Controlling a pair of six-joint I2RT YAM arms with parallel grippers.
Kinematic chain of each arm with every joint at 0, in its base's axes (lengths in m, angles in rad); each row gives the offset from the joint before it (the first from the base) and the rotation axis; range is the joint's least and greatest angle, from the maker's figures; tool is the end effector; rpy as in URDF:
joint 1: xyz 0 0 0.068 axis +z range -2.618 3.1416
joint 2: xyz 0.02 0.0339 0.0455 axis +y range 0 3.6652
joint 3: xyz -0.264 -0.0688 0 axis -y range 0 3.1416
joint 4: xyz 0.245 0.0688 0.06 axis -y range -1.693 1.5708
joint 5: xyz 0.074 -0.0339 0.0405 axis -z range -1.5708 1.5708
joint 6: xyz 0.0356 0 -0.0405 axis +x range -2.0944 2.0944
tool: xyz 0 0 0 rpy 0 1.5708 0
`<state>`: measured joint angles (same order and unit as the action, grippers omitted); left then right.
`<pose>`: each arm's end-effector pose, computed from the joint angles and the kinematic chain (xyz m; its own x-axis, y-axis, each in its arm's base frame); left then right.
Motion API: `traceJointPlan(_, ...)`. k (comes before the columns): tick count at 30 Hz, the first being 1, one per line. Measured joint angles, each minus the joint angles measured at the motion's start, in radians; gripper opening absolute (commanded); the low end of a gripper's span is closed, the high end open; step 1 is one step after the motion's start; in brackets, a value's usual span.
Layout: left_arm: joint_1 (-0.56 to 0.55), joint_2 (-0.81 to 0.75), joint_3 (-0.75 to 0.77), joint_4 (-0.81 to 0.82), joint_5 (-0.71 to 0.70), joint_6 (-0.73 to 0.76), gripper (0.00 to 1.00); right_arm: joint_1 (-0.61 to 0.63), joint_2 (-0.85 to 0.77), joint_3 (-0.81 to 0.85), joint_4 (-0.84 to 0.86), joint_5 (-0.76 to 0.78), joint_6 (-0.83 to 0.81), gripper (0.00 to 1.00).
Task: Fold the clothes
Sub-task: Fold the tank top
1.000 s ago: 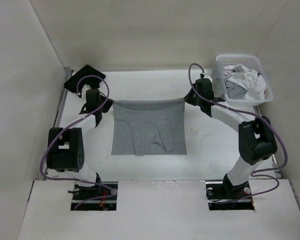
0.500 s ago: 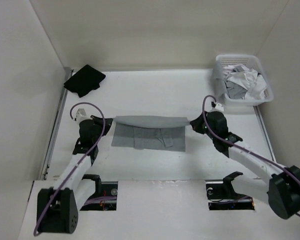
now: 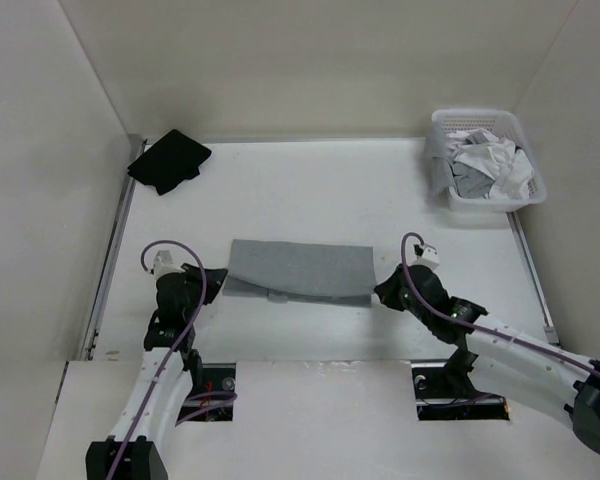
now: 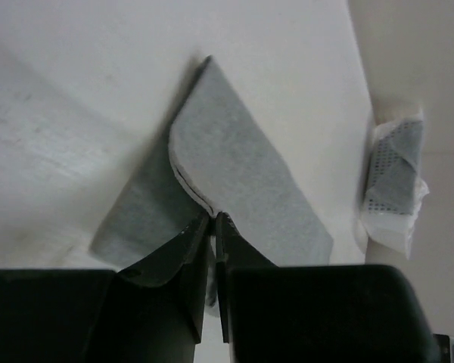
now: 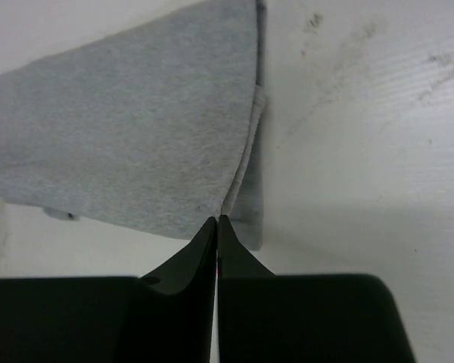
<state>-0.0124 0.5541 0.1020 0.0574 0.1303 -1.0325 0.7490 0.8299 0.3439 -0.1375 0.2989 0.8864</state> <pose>0.1429 -0.0064 0.1573 -0.3107 -0.8475 -0.4304 -0.2623 0.5116 -0.8182 0.1347 0.1109 0.1838 -0.6389 0.4171 -0.6465 0.0306 0.8534 0.5203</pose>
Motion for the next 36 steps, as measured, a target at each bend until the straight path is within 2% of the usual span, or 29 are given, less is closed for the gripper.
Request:
traceJointPlan(3, 0.036, -0.008, -0.034, -0.048, 0.009, -0.004, 0.20, 0.007, 0.050, -0.010, -0.015, 0.011, 0.054, 0.23)
traceJointPlan(5, 0.069, -0.007, -0.037, -0.066, 0.014, -0.005, 0.21, 0.018, 0.068, -0.023, -0.026, 0.016, 0.078, 0.37)
traceJointPlan(9, 0.130, 0.001, -0.024, -0.066, 0.024, -0.004, 0.21, 0.036, 0.060, -0.034, -0.035, 0.018, 0.092, 0.57)
traceJointPlan(12, 0.127, 0.030, 0.014, -0.051, 0.021, -0.003, 0.21, -0.001, 0.041, -0.043, 0.015, 0.004, 0.072, 0.63)
traceJointPlan(15, 0.072, 0.085, 0.051, -0.006, 0.006, 0.000, 0.21, -0.100, 0.089, -0.047, 0.106, -0.060, 0.040, 0.55)
traceJointPlan(19, -0.027, 0.158, 0.064, 0.063, -0.021, 0.001, 0.21, -0.232, 0.232, -0.052, 0.229, -0.159, 0.026, 0.46)
traceJointPlan(25, -0.128, 0.185, 0.068, 0.127, -0.077, 0.004, 0.21, -0.272, 0.360, -0.063, 0.384, -0.275, 0.034, 0.38)
traceJointPlan(27, -0.158, 0.203, 0.081, 0.148, -0.094, 0.007, 0.21, -0.272, 0.403, -0.056, 0.426, -0.304, 0.041, 0.32)
traceJointPlan(32, -0.198, 0.246, 0.105, 0.217, -0.108, 0.006, 0.21, -0.293, 0.516, -0.047, 0.542, -0.375, 0.080, 0.07)
traceJointPlan(36, -0.209, 0.263, 0.116, 0.249, -0.106, -0.006, 0.21, -0.341, 0.497, -0.061, 0.558, -0.385, 0.097, 0.01)
